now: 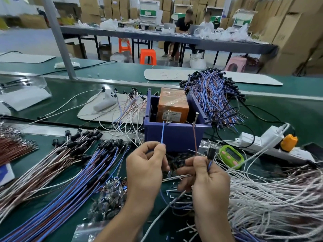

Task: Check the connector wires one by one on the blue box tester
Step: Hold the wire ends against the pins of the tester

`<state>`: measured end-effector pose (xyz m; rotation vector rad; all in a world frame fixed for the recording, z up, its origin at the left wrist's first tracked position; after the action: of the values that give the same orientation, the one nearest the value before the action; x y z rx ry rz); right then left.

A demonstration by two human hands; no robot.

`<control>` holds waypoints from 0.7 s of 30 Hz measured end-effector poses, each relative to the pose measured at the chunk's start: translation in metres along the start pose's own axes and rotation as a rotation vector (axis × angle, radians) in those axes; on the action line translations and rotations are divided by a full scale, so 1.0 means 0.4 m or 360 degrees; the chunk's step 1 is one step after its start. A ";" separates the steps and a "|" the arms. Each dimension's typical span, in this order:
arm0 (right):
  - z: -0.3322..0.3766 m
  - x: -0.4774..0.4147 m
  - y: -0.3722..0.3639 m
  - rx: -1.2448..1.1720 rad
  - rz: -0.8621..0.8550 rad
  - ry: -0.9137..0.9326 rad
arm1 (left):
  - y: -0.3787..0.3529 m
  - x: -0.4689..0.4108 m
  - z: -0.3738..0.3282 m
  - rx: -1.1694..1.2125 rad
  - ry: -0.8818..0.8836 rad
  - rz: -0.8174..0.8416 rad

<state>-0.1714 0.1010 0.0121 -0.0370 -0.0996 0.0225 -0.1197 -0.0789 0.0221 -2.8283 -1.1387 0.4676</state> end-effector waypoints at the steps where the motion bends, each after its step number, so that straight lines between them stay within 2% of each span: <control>1: 0.001 0.000 0.000 -0.0007 0.0006 -0.0008 | -0.002 -0.002 0.002 0.0039 0.0007 -0.0001; 21: -0.006 -0.015 0.013 -0.0137 0.0012 -0.0047 | -0.013 -0.011 -0.002 0.0109 -0.0061 0.0071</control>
<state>-0.1775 0.1059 0.0091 -0.1231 -0.1302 0.0260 -0.1258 -0.0781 0.0247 -2.8025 -1.0471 0.5552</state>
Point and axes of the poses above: each hand's wrist, its own x-axis away from the middle knuckle, its own y-axis out of the back of the hand, z = x × y, the point moved 10 cm from there along -x, towards the middle knuckle, and after that the axes turned 10 degrees about -y, right-handed, at the moved point
